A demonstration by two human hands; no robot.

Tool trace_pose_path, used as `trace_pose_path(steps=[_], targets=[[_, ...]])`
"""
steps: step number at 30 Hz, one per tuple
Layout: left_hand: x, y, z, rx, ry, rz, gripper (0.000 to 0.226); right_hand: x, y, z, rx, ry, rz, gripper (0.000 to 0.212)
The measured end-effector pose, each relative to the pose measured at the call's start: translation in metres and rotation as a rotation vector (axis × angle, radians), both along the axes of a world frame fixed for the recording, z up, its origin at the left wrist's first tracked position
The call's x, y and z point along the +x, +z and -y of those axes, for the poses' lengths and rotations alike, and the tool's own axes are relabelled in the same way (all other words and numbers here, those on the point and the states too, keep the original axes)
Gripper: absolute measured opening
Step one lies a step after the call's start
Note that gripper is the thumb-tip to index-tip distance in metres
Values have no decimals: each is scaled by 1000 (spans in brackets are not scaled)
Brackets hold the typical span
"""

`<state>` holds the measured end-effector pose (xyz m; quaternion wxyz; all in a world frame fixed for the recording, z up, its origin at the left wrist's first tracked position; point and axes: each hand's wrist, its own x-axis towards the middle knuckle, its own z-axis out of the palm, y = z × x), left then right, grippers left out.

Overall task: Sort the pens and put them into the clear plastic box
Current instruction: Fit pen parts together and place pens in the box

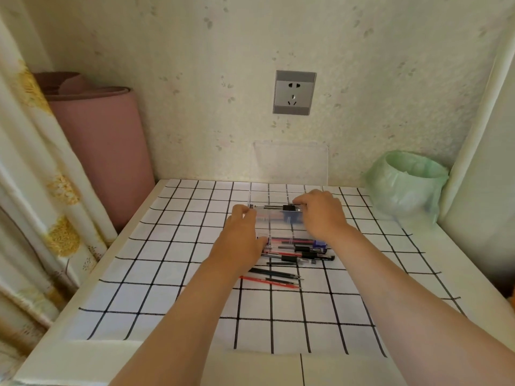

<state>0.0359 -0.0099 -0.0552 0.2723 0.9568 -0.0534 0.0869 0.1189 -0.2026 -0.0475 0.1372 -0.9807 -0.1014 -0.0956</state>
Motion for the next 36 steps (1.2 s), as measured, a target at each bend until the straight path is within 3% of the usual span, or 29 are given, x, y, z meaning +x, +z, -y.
trace_pose_path(steps=[8, 15, 18, 22, 27, 36], targets=[[6, 2, -3, 16, 27, -24, 56, -11, 5, 2, 44, 162, -103, 35], [-5, 11, -1, 101, 32, 78, 60, -49, 27, 13, 102, 214, 84, 27], [-13, 19, 4, 59, 19, 102, 41, -72, 38, 14, 99, 248, -11, 23], [-27, 25, 16, -2, -68, 1, 20, -98, 38, 10, 13, 255, -82, 23], [-37, 12, 34, 137, -109, -14, 35, -109, 24, 7, -136, 227, -51, 20], [-40, 9, 28, 218, -128, 30, 36, -109, 20, 13, -227, 251, -7, 23]])
